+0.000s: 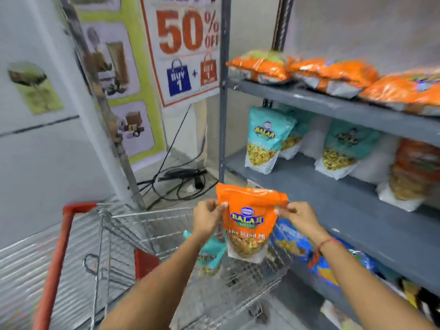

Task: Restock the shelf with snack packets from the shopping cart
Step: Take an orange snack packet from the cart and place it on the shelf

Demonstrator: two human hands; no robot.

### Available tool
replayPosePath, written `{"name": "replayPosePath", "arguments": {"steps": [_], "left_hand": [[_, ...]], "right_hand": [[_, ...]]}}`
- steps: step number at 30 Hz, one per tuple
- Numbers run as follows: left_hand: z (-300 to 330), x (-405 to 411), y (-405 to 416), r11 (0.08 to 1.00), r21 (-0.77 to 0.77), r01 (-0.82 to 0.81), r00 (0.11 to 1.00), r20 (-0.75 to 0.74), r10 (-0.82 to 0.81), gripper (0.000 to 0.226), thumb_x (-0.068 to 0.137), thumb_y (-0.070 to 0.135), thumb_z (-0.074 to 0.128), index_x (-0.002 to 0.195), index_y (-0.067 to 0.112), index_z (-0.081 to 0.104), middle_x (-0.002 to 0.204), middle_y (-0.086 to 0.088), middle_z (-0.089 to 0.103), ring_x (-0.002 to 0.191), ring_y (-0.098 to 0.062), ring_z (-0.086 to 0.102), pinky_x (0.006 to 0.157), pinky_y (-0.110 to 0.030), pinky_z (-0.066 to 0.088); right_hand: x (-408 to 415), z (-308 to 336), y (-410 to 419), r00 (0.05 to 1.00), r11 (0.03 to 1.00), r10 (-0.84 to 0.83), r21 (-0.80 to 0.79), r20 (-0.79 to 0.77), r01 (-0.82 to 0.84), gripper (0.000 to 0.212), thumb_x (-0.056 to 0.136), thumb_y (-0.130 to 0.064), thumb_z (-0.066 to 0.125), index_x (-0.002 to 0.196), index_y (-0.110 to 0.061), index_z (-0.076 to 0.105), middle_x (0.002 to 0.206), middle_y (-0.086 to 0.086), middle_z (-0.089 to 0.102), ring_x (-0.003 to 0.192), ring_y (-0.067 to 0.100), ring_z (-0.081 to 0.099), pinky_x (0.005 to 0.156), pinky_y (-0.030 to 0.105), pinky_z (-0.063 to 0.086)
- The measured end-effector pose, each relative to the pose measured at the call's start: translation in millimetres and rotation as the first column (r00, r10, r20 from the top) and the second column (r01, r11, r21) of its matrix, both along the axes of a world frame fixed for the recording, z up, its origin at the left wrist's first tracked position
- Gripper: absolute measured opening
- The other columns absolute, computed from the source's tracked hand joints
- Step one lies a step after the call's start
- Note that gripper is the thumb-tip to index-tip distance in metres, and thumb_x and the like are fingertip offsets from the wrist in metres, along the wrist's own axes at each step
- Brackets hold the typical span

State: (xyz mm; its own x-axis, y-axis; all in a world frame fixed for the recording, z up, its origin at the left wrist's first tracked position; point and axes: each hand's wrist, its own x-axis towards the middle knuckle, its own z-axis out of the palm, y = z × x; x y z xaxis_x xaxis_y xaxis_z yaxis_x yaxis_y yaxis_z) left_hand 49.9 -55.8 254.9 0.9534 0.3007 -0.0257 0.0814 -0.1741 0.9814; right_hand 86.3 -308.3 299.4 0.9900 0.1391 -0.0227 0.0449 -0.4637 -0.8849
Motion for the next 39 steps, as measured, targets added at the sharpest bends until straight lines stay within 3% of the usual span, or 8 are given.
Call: {"name": "replayPosePath", "arguments": {"steps": [3, 6, 8, 12, 16, 19, 29, 39], "left_hand": [[76.8, 17.2, -5.6, 0.997, 0.036, 0.069, 0.991, 0.115, -0.073, 0.026, 0.068, 0.040, 0.078, 0.055, 0.020, 0.067, 0.048, 0.012, 0.066, 0.052, -0.004, 0.057, 0.057, -0.025, 0.050], [154.0, 31.3, -15.3, 0.986, 0.026, 0.162, 0.970, 0.179, -0.164, 0.023, 0.068, 0.034, 0.080, 0.055, 0.019, 0.069, 0.074, -0.023, 0.074, 0.067, -0.029, 0.066, 0.072, -0.049, 0.056], [208.0, 31.4, -25.1, 0.975, 0.013, 0.223, 0.949, 0.224, -0.220, 0.023, 0.073, 0.026, 0.079, 0.056, 0.016, 0.067, 0.082, -0.030, 0.071, 0.072, -0.034, 0.066, 0.077, -0.045, 0.058], [283.2, 33.6, -47.6, 0.933, -0.017, 0.359, 0.889, 0.311, -0.336, 0.015, 0.077, 0.018, 0.076, 0.071, 0.009, 0.066, 0.072, -0.009, 0.073, 0.062, -0.017, 0.067, 0.055, -0.023, 0.056], [319.6, 35.5, -70.8, 0.930, 0.006, 0.368, 0.873, 0.343, -0.347, 0.018, 0.078, 0.021, 0.076, 0.067, 0.014, 0.063, 0.074, -0.008, 0.074, 0.063, -0.019, 0.070, 0.060, -0.028, 0.059], [330.3, 36.8, -83.6, 0.915, 0.004, 0.403, 0.857, 0.348, -0.379, 0.019, 0.078, 0.021, 0.076, 0.069, 0.012, 0.062, 0.076, -0.010, 0.074, 0.065, -0.019, 0.070, 0.062, -0.030, 0.057], [318.9, 53.4, -108.9, 0.886, 0.067, 0.459, 0.833, 0.315, -0.455, 0.020, 0.079, 0.023, 0.075, 0.068, 0.014, 0.061, 0.082, -0.008, 0.074, 0.072, -0.017, 0.070, 0.068, -0.030, 0.057], [223.7, 93.3, -177.6, 0.800, 0.069, 0.596, 0.783, 0.167, -0.599, 0.034, 0.076, 0.013, 0.077, 0.049, 0.018, 0.058, 0.082, -0.022, 0.074, 0.074, -0.032, 0.071, 0.069, -0.036, 0.061]], "right_hand": [[-1.4, 63.3, -14.2, 0.985, 0.993, -0.109, 0.064, 0.131, 0.101, 0.035, 0.081, -0.020, 0.071, 0.062, 0.007, 0.059, 0.057, 0.008, 0.047, 0.058, 0.015, 0.043, 0.050, 0.021, 0.034], [-12.5, 134.7, -24.5, 0.949, 0.979, -0.183, 0.136, 0.258, 0.152, 0.023, 0.083, -0.019, 0.068, 0.062, -0.012, 0.066, 0.061, 0.001, 0.063, 0.060, 0.010, 0.055, 0.058, 0.024, 0.042], [-18.4, 177.6, -33.6, 0.919, 0.968, -0.232, 0.171, 0.318, 0.185, 0.019, 0.084, -0.018, 0.067, 0.065, -0.014, 0.067, 0.069, -0.001, 0.069, 0.063, 0.006, 0.061, 0.063, 0.026, 0.049], [-34.0, 244.0, -55.0, 0.858, 0.944, -0.312, 0.230, 0.407, 0.235, 0.017, 0.086, -0.017, 0.065, 0.069, -0.011, 0.068, 0.065, -0.006, 0.069, 0.066, 0.010, 0.059, 0.066, 0.029, 0.047], [-53.0, 277.1, -70.8, 0.801, 0.932, -0.359, 0.235, 0.479, 0.277, 0.025, 0.087, -0.021, 0.063, 0.078, 0.002, 0.067, 0.076, 0.011, 0.065, 0.071, 0.016, 0.058, 0.067, 0.033, 0.045], [-64.9, 286.7, -78.5, 0.786, 0.913, -0.400, 0.276, 0.471, 0.300, 0.020, 0.087, -0.017, 0.063, 0.069, -0.010, 0.066, 0.065, 0.003, 0.065, 0.057, 0.009, 0.058, 0.065, 0.025, 0.050], [-71.1, 274.5, -99.6, 0.778, 0.887, -0.462, 0.239, 0.425, 0.396, 0.021, 0.087, -0.016, 0.063, 0.066, -0.015, 0.064, 0.067, 0.004, 0.065, 0.060, 0.009, 0.057, 0.057, 0.022, 0.044], [-57.2, 186.1, -165.3, 0.793, 0.824, -0.567, 0.183, 0.223, 0.537, 0.017, 0.082, -0.015, 0.068, 0.066, -0.013, 0.070, 0.069, 0.006, 0.068, 0.066, 0.012, 0.059, 0.059, 0.019, 0.046]]}}
